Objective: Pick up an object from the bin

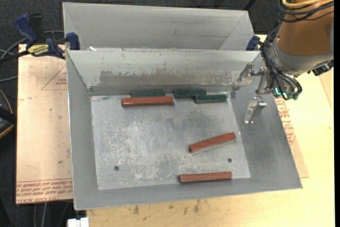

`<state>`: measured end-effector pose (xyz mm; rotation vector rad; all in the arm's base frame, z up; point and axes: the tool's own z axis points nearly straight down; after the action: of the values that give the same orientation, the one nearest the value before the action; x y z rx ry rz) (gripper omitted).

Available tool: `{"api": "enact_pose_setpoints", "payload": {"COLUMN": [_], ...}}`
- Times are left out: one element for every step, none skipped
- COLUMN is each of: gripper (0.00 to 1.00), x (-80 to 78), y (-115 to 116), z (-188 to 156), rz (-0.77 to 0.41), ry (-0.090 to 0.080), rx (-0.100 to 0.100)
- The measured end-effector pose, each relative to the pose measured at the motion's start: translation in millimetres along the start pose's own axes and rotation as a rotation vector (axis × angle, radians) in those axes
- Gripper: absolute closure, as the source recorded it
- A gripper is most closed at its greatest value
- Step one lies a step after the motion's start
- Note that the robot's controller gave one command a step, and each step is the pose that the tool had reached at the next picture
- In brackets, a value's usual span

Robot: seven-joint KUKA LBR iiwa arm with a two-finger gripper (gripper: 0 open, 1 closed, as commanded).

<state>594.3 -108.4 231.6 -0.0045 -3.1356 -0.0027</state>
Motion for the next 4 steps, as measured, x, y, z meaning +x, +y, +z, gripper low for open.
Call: {"api": "enact_pose_setpoints", "payload": {"gripper": [0.0, 0.0, 1.0, 1.0], "x": [-1.5, 6.8, 49.8, 49.8], "y": [0, -6, 19, 19], "z": [-4, 38, 149, 149], "rz": [-0.002, -0.01, -0.05, -0.05], "ry": [-0.008, -0.016, -0.007, -0.007], "rx": [0.002, 0.003, 0.001, 0.001]}}
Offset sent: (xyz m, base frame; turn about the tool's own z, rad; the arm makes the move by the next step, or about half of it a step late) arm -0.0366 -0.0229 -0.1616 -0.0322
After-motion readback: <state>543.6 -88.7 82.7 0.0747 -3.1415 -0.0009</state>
